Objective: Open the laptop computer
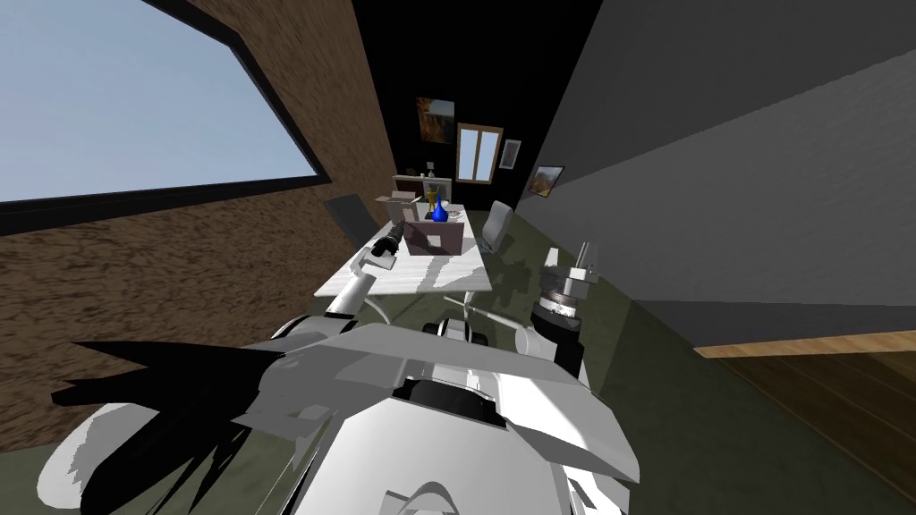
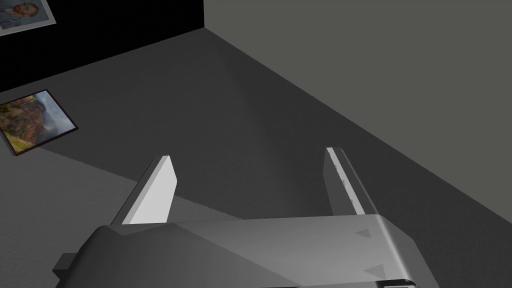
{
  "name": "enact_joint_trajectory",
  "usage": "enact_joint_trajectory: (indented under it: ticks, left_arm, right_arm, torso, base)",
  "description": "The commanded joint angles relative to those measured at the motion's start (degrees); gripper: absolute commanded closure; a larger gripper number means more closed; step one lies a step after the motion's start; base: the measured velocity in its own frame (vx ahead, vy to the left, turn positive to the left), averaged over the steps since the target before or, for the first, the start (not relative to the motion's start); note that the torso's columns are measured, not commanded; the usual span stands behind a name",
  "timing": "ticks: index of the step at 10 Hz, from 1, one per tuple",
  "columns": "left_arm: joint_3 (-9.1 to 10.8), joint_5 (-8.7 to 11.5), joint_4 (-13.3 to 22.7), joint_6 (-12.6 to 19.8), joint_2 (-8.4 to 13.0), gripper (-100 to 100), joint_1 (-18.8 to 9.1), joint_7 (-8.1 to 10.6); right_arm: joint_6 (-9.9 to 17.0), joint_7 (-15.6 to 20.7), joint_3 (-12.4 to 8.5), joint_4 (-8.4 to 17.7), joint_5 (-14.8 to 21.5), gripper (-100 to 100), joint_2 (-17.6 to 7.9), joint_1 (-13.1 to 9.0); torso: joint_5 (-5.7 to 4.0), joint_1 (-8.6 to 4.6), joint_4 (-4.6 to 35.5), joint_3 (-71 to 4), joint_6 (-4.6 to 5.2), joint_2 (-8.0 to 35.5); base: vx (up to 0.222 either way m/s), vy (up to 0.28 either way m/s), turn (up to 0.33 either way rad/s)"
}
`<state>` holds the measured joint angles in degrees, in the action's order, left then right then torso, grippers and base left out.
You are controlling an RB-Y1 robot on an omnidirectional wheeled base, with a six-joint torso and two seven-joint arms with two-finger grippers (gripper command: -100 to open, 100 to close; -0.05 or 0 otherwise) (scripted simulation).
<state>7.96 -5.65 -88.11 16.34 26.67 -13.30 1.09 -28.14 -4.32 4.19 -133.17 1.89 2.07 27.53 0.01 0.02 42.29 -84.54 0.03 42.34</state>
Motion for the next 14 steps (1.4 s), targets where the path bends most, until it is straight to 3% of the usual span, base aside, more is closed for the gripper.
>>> enact_joint_trajectory:
  ticks: [1,2,3,7,8,9,12,13,14]
  left_arm:
    - [2.68,1.11,5.33,-3.22,3.49,-100,0.72,0.66]
    - [2.68,1.11,6.04,-3.22,3.49,-100,0.72,0.66]
    - [5.36,2.22,8.19,-6.07,6.27,-100,1.43,1.31]
    - [5.36,2.22,13.20,-6.43,6.99,-100,1.43,1.31]
    - [8.04,3.33,15.50,-9.39,9.80,-100,2.15,1.97]
    - [8.04,3.33,17.81,-9.65,10.48,-100,2.15,1.97]
    - [8.04,3.33,19.81,-9.65,10.48,-100,2.15,1.97]
    - [10.73,4.44,21.86,-12.12,13.28,-100,2.87,2.62]
    - [10.73,4.44,24.42,-12.87,13.98,-100,2.87,2.62]
  right_arm:
    - [0.00,0.00,0.01,0.01,0.00,0,0.00,-0.03]
    - [0.01,0.00,0.01,0.01,0.00,0,0.00,-0.02]
    - [0.00,0.00,0.00,0.00,0.00,0,0.00,-0.01]
    - [0.00,0.00,-0.01,0.00,0.00,0,0.00,0.01]
    - [0.00,0.00,-0.01,0.00,0.00,0,-0.01,0.01]
    - [0.00,0.00,0.00,0.00,0.00,0,0.00,-0.02]
    - [0.00,0.00,-0.01,0.00,0.00,0,-0.01,0.01]
    - [0.00,0.00,-0.01,0.00,0.00,0,-0.01,0.01]
    - [0.00,0.00,0.00,0.00,0.00,0,0.00,-0.01]
  torso:
    - [0.05,0.09,-0.01,0.05,0.00,0.11]
    - [0.07,0.04,-0.03,0.05,0.09,0.06]
    - [0.04,0.02,-0.08,-0.10,0.01,-0.18]
    - [0.02,0.07,-0.06,-0.14,-0.05,-0.24]
    - [0.01,0.04,-0.05,-0.13,-0.03,-0.20]
    - [-0.04,-0.11,0.04,0.04,0.06,0.09]
    - [0.02,0.07,-0.05,-0.12,-0.08,-0.20]
    - [0.02,0.04,-0.06,-0.14,-0.03,-0.23]
    - [-0.02,-0.05,0.01,-0.01,0.02,0.02]
  base:
    - [-0.099,-0.013,-0.456]
    - [-0.058,0.002,-0.110]
    - [-0.088,-0.022,-0.369]
    - [-0.032,-0.007,-0.094]
    - [-0.073,-0.027,-0.353]
    - [-0.090,-0.025,-0.403]
    - [-0.017,-0.003,-0.018]
    - [-0.059,-0.013,-0.294]
    - [-0.082,-0.022,-0.407]
